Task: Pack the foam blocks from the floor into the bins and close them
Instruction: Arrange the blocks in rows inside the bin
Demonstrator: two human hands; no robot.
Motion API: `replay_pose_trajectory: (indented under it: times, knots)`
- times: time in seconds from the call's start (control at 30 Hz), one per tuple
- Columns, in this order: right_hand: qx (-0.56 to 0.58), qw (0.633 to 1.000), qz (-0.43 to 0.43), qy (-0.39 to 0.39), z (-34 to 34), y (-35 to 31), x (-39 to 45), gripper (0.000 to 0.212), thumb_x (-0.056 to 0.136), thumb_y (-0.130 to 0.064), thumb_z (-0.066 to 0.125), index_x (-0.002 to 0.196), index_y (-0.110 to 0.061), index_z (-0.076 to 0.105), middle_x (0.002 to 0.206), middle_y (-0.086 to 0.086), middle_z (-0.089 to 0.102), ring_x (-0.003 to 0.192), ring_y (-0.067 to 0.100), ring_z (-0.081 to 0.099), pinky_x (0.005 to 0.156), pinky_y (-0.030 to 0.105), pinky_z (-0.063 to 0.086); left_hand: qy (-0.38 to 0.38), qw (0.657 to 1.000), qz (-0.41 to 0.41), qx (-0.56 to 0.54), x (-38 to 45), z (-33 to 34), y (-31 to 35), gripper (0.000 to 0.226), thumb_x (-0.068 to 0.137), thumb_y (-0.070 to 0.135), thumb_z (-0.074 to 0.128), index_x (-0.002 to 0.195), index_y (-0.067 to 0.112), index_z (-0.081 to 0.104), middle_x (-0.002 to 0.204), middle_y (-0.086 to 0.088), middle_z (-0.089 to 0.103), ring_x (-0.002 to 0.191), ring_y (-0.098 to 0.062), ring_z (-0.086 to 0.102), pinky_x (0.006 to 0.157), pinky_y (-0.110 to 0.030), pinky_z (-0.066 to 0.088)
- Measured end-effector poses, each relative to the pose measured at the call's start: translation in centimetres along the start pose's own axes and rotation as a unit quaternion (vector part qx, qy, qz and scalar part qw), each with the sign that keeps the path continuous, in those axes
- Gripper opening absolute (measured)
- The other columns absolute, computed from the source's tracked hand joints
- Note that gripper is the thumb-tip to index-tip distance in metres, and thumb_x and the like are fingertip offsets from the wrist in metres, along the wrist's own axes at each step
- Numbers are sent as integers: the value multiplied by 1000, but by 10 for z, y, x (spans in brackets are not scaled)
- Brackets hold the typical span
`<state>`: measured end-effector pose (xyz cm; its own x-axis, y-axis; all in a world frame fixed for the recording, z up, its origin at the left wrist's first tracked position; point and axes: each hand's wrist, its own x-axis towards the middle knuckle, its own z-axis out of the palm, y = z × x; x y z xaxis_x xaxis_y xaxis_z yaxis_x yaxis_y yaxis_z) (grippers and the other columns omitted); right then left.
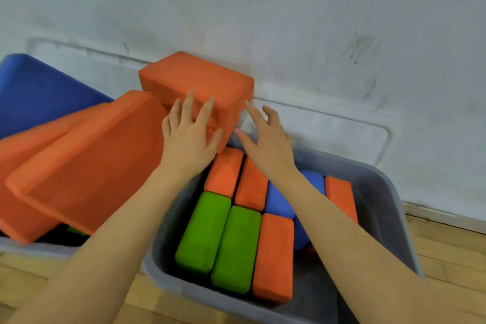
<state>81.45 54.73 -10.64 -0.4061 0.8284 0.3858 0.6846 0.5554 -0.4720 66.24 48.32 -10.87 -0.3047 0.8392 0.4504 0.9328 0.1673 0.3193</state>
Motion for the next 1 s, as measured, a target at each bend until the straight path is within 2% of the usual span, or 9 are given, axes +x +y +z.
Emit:
replay_pose_trajectory:
  times: [0.13,0.2,0.3,0.4,0.47,0.57,0.7,0.83,1.0]
  knots:
    - [15,998,12,-60,24,2,31,65,91,-58,41,144,-52,4,156,17,11,138,34,29,108,56,27,-20,998,-36,53,27,14,-16,55,95,40,42,147,35,25,157,-15,8,140,-46,10,109,-55,14]
    - [44,995,11,-93,35,4,40,64,92,-59,39,142,-55,0,158,14,4,143,30,18,112,58,16,-4,994,-7,108,31,21,-24,51,96,36,42,146,32,30,153,-20,21,136,-48,23,107,-56,22]
    - [94,992,-13,-87,49,4,43,63,89,-60,40,142,-54,6,156,5,14,141,23,24,111,61,13,34,985,41,165,39,23,-38,46,94,35,37,138,24,47,137,-21,49,121,-44,49,93,-51,41]
    - [157,987,1,-31,60,-2,44,64,83,-63,45,140,-46,19,148,8,28,133,24,35,108,59,24,22,986,46,156,50,17,-45,51,89,43,34,131,22,54,132,-16,55,116,-39,54,92,-49,40]
    - [189,982,11,0,65,-6,45,62,86,-52,55,140,-38,28,145,10,32,129,25,39,109,50,30,29,986,65,152,53,18,-50,50,89,44,35,130,25,55,131,-13,56,116,-37,55,96,-47,35]
    - [237,971,7,32,70,-12,44,57,91,-33,59,141,-24,35,145,13,33,130,22,39,105,20,29,49,988,66,132,54,21,-53,44,90,42,38,127,27,58,128,-8,60,115,-34,56,93,-42,30]
    - [276,960,9,52,61,-19,40,53,96,-26,50,145,-24,30,155,15,18,141,12,12,106,3,11,81,995,38,34,51,19,-39,44,90,44,40,126,28,59,129,-5,59,116,-35,52,91,-46,33]
    - [260,961,-46,82,21,-20,33,52,98,-25,47,142,-39,24,158,12,5,146,16,6,117,35,18,110,991,40,-68,43,6,-11,48,90,46,40,132,25,53,136,-3,52,124,-31,46,101,-54,32]
    - [196,970,-80,118,-35,-5,11,51,93,-35,42,140,-43,24,157,10,10,145,18,11,116,36,22,66,996,37,-57,37,-12,28,67,85,67,26,141,33,37,148,-5,38,134,-40,32,104,-65,23]
